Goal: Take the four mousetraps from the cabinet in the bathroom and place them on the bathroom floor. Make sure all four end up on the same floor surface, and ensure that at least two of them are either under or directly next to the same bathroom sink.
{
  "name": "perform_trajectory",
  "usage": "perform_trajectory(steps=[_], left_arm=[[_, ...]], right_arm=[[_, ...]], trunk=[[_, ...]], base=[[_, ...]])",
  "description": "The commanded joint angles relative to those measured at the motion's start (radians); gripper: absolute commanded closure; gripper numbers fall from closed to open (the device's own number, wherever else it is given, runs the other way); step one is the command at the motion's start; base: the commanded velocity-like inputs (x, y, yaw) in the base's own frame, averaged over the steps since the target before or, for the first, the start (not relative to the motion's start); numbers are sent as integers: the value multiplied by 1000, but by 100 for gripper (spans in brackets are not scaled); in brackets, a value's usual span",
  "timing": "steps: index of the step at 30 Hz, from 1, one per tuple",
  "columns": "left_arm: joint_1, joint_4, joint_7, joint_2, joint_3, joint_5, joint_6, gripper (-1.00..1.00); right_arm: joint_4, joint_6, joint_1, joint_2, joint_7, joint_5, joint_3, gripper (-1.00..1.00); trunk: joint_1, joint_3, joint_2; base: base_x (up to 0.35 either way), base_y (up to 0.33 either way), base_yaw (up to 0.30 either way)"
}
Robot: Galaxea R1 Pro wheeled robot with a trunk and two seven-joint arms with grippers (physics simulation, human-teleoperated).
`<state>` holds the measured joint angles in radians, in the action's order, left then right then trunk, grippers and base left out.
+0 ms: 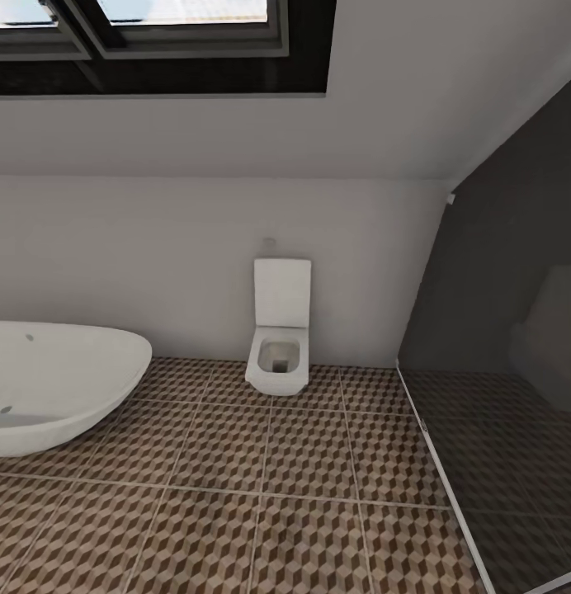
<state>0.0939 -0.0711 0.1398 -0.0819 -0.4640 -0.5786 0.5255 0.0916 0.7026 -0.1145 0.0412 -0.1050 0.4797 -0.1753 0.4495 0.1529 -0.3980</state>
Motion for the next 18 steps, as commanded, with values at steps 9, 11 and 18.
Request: perform_trajectory(steps=[9,11,18], left_arm=[[1,-3,6,1,-7,2,4,100],[1,-3,6,1,-7,2,4,100],[1,-3,6,1,-7,2,3,100]], right_arm=[[0,2,-1,0,-9,2,-9,100],[0,2,-1,0,-9,2,-9,100],[0,2,-1,0,-9,2,-9,100]], trunk=[[1,2,-2],[1,2,-2],[1,2,-2]], base=[[0,0,0],[0,0,0],[0,0,0]])
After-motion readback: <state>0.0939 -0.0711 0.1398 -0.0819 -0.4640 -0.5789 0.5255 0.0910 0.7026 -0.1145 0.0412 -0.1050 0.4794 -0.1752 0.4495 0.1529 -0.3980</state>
